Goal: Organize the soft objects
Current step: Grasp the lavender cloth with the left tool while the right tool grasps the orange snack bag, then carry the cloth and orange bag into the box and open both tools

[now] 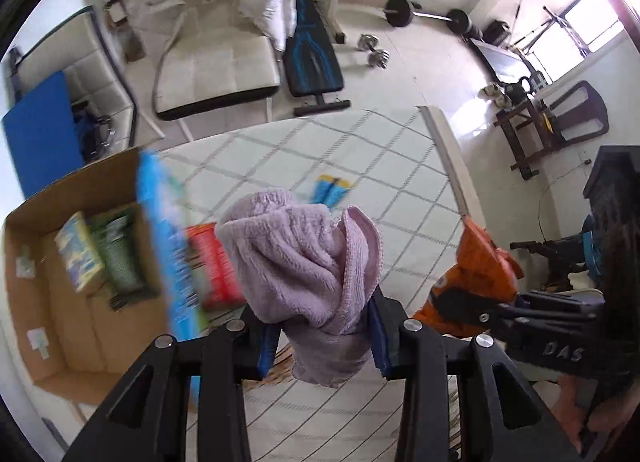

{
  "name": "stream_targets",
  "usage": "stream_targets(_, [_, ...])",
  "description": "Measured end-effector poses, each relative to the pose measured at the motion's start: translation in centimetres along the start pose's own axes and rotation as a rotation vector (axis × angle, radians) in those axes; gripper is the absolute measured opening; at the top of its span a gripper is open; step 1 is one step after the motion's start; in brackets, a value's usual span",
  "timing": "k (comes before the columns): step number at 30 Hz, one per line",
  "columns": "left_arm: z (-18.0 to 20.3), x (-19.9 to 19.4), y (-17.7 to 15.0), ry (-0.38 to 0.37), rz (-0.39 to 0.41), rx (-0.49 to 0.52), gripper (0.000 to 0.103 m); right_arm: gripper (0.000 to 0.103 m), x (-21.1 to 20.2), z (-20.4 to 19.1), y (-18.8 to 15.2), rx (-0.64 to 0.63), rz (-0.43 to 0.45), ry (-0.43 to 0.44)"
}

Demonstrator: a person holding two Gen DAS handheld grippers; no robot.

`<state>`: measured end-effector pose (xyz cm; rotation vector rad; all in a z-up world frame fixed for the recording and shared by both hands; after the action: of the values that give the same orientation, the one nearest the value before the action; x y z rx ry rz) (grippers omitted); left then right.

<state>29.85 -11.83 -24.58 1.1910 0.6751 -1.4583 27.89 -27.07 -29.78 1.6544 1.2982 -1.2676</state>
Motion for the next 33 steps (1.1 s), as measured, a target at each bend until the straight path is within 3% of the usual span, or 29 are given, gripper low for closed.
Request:
stream_targets(6, [-9.4, -6.2, -4.1, 0.053, 0.031, -0.095, 0.034, 0.036, -1.0, -10.7, -4.7, -0.157, -0.017, 0.035])
stream_targets(8, [-12.7, -7.9, -5.0, 0.074, 0.036, -0.128, 0.034, 0.036, 0.3, -15.2, -5.9, -0.199, -0.036, 0.031])
stream_targets(15, [-23.1, -9.6, -5.5, 0.137, 0.028, -0.226, 0.034, 0.036, 6.5, -23.9, -6.2, -0.249, -0.12, -0.024])
stream_targets(23, [-32.6, -5.4, -3.4, 0.177, -0.053, -0.29, 0.034, 0.036, 15.1, -26.2, -4.8, -0.218, -0.229, -0.152])
stream_targets(33, [-37.2, -0.1, -0.7, 0.19, -0.147, -0.288, 0.035, 0.036, 20.4, -26.5, -4.4, -0.228, -0.285, -0.289])
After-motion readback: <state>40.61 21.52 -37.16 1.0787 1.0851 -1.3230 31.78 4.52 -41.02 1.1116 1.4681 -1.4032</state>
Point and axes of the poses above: each gripper's, at about its wrist camera, not at the fingertips, and x roughly the way its jaws point, z to its right, y to its top, the point moved 6 cm from there along x, roughly the way its jaws point, and after that the axes turned 9 degrees about -y, right-handed, at the moved point
